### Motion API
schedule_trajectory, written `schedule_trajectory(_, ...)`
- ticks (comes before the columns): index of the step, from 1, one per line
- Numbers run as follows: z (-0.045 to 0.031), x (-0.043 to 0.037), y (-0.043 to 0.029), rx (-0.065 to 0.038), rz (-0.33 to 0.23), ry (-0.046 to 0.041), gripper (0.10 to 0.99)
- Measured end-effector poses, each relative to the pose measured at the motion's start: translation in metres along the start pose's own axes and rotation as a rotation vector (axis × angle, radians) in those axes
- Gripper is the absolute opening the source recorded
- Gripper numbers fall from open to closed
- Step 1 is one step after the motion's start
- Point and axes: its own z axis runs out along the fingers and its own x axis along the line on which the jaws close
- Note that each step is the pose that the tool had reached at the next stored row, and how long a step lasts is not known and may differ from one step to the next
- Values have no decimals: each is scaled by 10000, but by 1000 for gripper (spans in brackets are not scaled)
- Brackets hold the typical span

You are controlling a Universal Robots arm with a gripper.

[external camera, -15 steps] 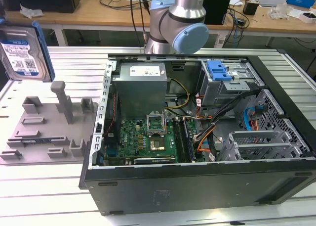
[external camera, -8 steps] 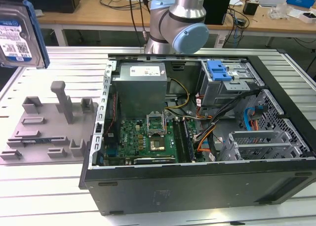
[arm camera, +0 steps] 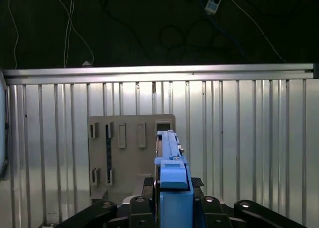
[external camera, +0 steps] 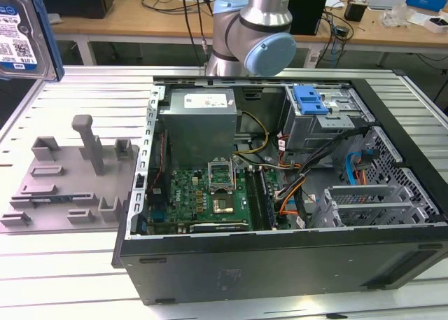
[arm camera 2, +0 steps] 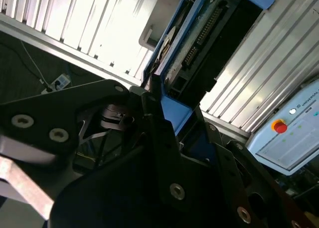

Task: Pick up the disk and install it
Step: 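Pick up the disk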

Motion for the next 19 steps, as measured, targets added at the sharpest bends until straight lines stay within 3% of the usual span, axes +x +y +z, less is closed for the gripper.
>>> schedule_trajectory(2, 0, 0, 0, 0, -13, -1, 369)
schedule_trajectory(13, -1, 37, -148, 23, -581, -5, 369)
schedule_trajectory(15, -1, 43, -159, 134, -700, -3, 369)
schedule_trajectory(17, 0, 47, -166, 396, -854, 0, 369)
schedule_trajectory(19, 0, 50, -180, 516, -929, 2, 369)
